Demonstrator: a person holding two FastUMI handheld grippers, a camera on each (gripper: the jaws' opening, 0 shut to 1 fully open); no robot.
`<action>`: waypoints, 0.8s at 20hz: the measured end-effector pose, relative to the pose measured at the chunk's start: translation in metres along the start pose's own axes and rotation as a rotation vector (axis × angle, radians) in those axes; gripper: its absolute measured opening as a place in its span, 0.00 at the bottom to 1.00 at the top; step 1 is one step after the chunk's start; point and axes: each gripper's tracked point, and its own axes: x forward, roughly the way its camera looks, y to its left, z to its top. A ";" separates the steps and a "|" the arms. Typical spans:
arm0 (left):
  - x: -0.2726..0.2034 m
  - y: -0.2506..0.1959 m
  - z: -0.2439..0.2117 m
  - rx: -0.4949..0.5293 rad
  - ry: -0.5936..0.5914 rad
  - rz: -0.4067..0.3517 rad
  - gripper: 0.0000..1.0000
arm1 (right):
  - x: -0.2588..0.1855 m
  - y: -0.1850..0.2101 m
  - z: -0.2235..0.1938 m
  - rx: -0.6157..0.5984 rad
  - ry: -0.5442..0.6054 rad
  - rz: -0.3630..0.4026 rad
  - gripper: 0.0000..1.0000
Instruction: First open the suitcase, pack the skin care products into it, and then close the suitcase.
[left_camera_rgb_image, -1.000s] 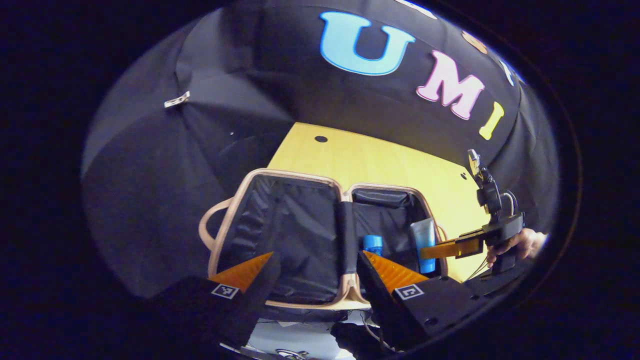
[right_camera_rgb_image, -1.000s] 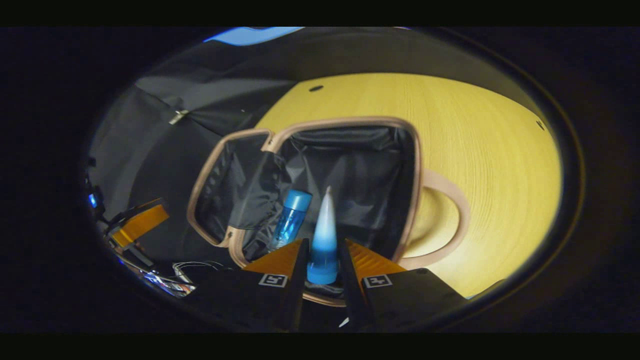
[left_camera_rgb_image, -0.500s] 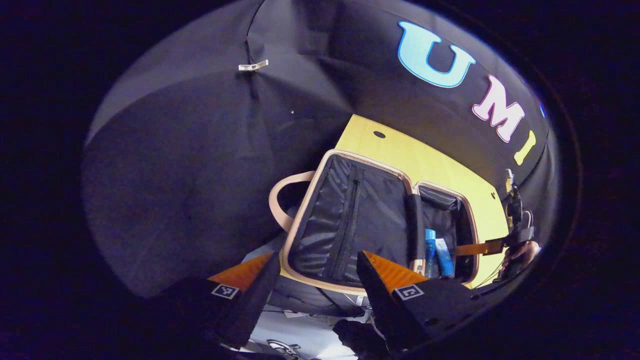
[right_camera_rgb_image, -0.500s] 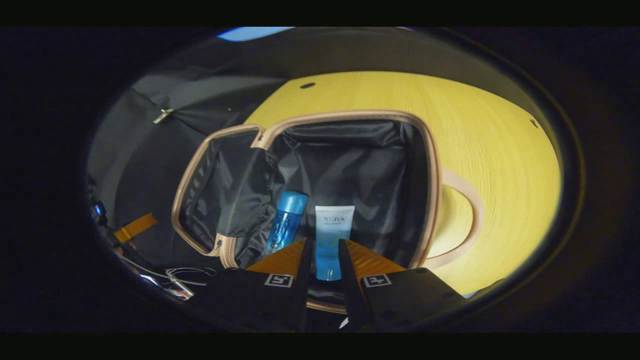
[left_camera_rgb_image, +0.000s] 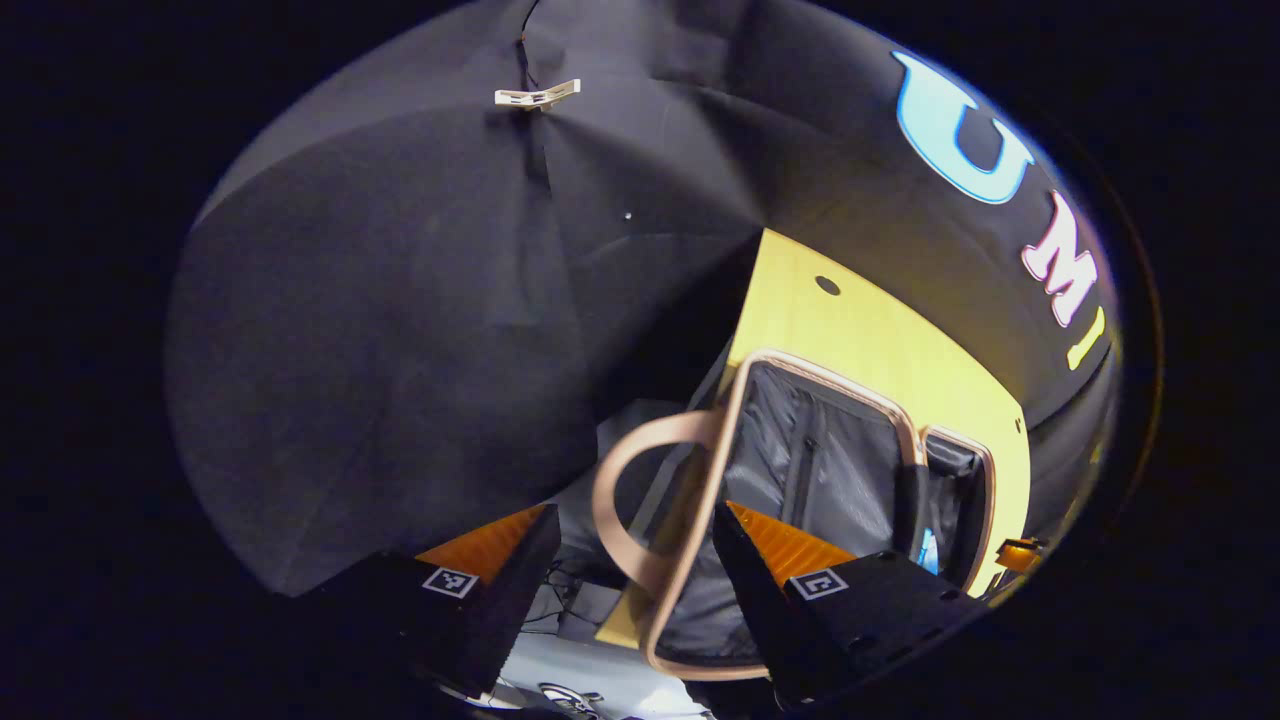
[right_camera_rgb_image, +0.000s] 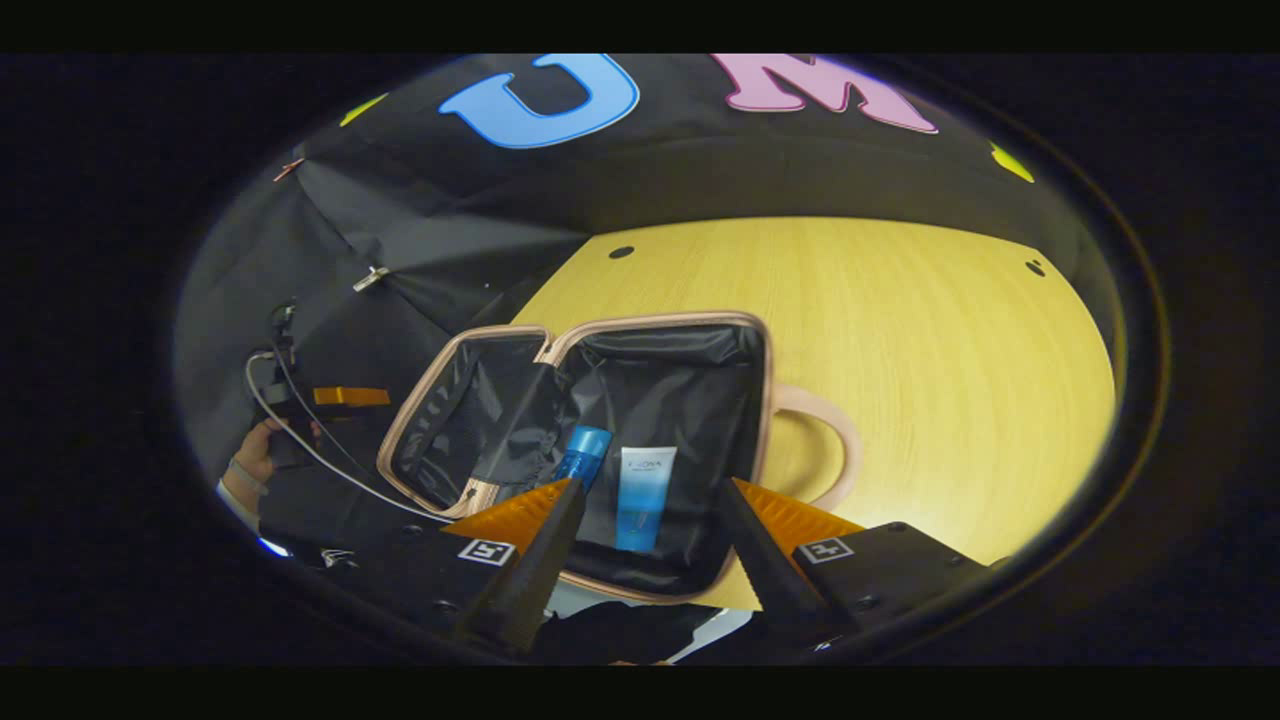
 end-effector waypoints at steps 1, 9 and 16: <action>0.010 0.008 -0.002 0.009 0.038 0.023 0.97 | -0.006 -0.004 0.002 0.002 -0.013 -0.009 0.87; 0.076 0.040 -0.035 0.046 0.255 0.150 0.83 | -0.028 -0.023 0.002 0.049 -0.029 -0.057 0.88; 0.049 0.009 -0.014 0.145 0.230 0.098 0.14 | -0.035 -0.028 0.003 0.019 -0.053 -0.063 0.88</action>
